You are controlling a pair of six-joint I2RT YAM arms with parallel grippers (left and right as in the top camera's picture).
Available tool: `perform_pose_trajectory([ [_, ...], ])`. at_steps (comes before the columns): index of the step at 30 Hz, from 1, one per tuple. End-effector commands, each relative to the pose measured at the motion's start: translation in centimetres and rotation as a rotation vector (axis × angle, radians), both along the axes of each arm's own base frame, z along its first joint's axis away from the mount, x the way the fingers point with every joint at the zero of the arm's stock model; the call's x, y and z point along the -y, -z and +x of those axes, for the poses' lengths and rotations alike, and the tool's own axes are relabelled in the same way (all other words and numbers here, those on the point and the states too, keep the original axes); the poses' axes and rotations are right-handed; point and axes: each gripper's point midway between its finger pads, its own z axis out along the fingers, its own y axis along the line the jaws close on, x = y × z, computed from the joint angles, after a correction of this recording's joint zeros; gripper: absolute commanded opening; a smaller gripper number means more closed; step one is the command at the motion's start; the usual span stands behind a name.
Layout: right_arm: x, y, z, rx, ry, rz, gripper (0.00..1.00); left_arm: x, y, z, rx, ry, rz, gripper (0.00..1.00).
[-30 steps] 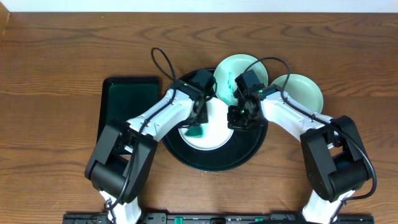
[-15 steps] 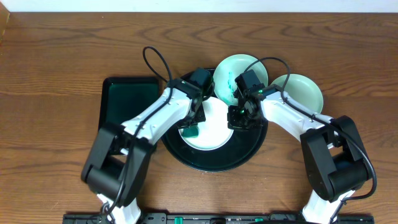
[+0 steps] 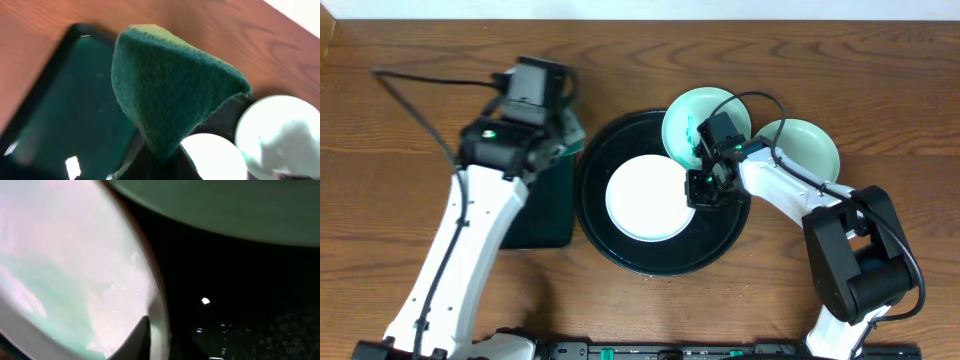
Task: Clean dirty plates on tray and stack at the side
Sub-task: 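Lift the left gripper with the sponge away toward the black tray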
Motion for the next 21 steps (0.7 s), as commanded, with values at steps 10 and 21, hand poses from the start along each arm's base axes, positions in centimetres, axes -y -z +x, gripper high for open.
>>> perform_pose_trajectory([
  [10, 0.8, 1.1, 1.2, 0.065, -0.046, -0.051, 0.01, -4.7, 3.6, -0.6, -0.151, -0.088, 0.071, 0.07],
  [21, 3.7, -5.7, 3.0, 0.279, -0.086, -0.208, 0.01, -3.9, 4.7, -0.3, -0.185, -0.063, 0.042, 0.07],
])
